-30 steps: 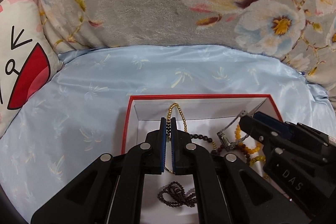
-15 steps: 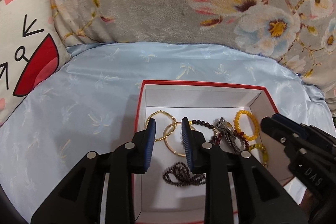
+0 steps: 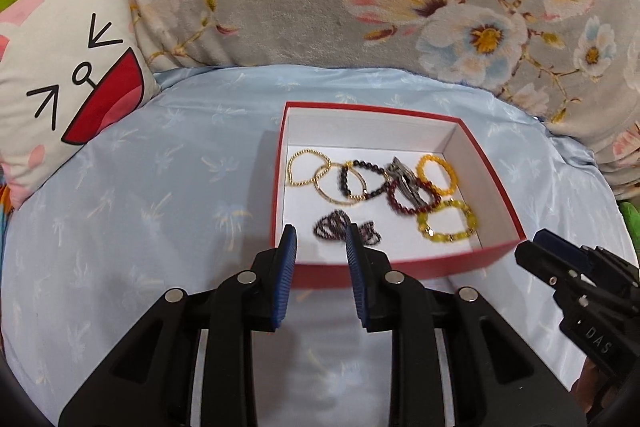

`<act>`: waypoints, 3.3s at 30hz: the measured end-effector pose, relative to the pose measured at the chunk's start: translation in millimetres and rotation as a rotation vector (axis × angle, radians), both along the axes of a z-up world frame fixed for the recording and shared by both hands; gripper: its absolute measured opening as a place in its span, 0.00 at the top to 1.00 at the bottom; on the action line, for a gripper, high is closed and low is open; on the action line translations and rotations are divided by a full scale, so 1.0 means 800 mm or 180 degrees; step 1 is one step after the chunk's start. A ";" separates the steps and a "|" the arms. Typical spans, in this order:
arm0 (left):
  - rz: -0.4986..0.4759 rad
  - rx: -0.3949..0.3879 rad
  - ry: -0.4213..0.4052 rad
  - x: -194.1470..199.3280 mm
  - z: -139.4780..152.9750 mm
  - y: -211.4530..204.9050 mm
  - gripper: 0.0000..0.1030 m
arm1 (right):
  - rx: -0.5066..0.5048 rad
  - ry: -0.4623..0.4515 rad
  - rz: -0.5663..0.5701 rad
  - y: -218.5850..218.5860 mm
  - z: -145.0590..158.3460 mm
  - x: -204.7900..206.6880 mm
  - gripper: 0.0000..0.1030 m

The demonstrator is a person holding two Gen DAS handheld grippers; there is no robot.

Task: Organize jewelry
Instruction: 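Withdraw both tools toward the gold flower pieces on the sheet, then grasp a gold flower piece with the left tool while the right grasps the other, then carry both gold flower pieces into the red box and open both tools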

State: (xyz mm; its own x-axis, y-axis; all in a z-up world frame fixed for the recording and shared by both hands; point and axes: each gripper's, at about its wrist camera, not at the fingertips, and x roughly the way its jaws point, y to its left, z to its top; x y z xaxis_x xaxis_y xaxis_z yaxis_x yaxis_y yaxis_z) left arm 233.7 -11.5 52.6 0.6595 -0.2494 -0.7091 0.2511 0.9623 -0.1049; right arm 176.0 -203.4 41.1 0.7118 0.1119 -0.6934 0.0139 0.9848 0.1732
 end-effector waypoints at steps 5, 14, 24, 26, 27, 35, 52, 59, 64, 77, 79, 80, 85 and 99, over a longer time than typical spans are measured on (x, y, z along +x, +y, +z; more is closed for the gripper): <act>-0.0037 -0.0012 0.0008 -0.036 -0.001 0.003 0.76 | 0.0031 0.0083 0.0020 0.005 -0.013 -0.038 0.69; -0.0057 0.0105 0.0131 -0.104 -0.036 0.015 0.68 | -0.0080 0.0230 0.0063 0.016 -0.050 -0.098 0.69; 0.0040 0.0118 0.0287 -0.147 -0.070 0.042 0.64 | 0.0071 0.0410 0.0048 0.016 -0.080 -0.117 0.69; 0.0045 0.0129 0.0325 -0.153 -0.076 0.047 0.64 | 0.0071 0.0413 0.0038 0.015 -0.081 -0.116 0.69; 0.0052 0.0125 0.0334 -0.156 -0.078 0.050 0.64 | 0.0068 0.0415 0.0035 0.016 -0.082 -0.115 0.69; 0.0086 0.0089 0.0460 -0.161 -0.097 0.056 0.64 | 0.0100 0.0435 0.0059 0.017 -0.084 -0.113 0.69; -0.0021 0.0141 0.0397 -0.143 -0.101 0.030 0.82 | 0.0069 0.0433 0.0037 0.012 -0.089 -0.095 0.69; -0.0074 0.0155 0.0379 -0.144 -0.102 0.027 0.82 | 0.0017 0.0442 0.0059 0.014 -0.095 -0.071 0.72; -0.0077 0.0143 0.0389 -0.142 -0.103 0.029 0.82 | 0.0001 0.0471 0.0060 0.015 -0.101 -0.061 0.86; -0.0074 0.0113 0.0423 -0.139 -0.102 0.029 0.82 | 0.0004 0.0437 0.0092 0.013 -0.099 -0.059 0.93; -0.0073 0.0117 0.0420 -0.140 -0.101 0.028 0.82 | 0.0000 0.0408 0.0100 0.014 -0.097 -0.061 0.82; -0.0072 0.0114 0.0422 -0.140 -0.101 0.028 0.82 | -0.0020 0.0384 0.0106 0.016 -0.095 -0.063 0.74; -0.0077 0.0114 0.0420 -0.141 -0.101 0.028 0.82 | -0.0103 0.0401 0.0130 0.026 -0.098 -0.057 0.71; -0.0109 0.0061 0.0427 -0.137 -0.093 0.024 0.82 | -0.0037 0.0363 0.0108 0.027 -0.093 -0.050 0.84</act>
